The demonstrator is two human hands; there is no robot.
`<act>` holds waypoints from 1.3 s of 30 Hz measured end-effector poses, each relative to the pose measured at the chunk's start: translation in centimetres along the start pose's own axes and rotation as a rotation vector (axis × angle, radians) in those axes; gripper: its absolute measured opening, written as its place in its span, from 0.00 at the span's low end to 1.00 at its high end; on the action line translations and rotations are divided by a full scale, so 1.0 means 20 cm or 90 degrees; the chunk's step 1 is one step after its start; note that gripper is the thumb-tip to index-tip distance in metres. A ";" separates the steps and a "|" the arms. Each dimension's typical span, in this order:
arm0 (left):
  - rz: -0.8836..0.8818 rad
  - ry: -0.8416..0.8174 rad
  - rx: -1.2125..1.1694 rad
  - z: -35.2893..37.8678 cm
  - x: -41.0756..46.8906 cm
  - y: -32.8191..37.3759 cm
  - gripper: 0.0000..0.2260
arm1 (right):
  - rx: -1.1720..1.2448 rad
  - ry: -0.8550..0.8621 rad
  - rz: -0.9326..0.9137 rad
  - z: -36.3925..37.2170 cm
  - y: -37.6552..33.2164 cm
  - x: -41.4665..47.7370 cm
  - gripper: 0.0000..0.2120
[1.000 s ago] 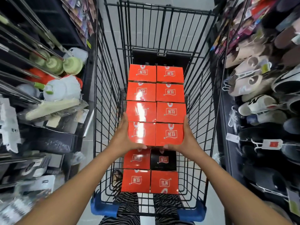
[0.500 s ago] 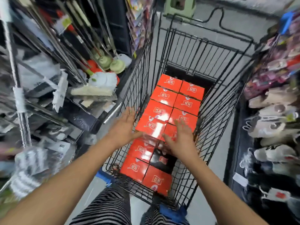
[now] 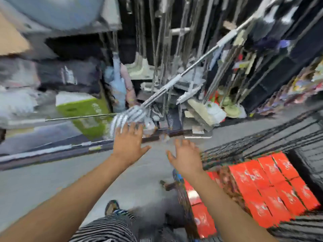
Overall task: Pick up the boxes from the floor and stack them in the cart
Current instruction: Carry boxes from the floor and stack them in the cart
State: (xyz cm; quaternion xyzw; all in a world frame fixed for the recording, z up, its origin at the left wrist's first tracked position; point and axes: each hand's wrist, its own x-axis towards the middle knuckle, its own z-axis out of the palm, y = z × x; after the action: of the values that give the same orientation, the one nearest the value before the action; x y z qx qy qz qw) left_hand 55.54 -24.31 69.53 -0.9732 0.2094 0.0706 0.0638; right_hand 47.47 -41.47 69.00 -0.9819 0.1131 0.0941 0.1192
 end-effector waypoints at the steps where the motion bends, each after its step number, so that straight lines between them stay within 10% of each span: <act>1: -0.046 0.004 0.000 0.01 -0.05 -0.13 0.38 | -0.018 -0.012 -0.038 0.02 -0.12 0.04 0.26; 16: -0.532 0.006 -0.111 0.47 -1.02 -1.88 0.34 | -0.136 -0.081 -0.500 0.60 -2.24 0.15 0.26; 39: -1.148 0.021 -0.258 1.05 -2.01 -3.31 0.30 | -0.309 -0.248 -1.028 1.27 -4.48 -0.04 0.29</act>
State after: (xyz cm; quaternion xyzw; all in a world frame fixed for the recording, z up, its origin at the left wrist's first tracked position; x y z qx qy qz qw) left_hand 44.51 54.73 61.86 -0.7614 -0.6432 0.0157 -0.0796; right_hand 64.59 50.01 64.09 -0.7263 -0.6646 0.1690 -0.0464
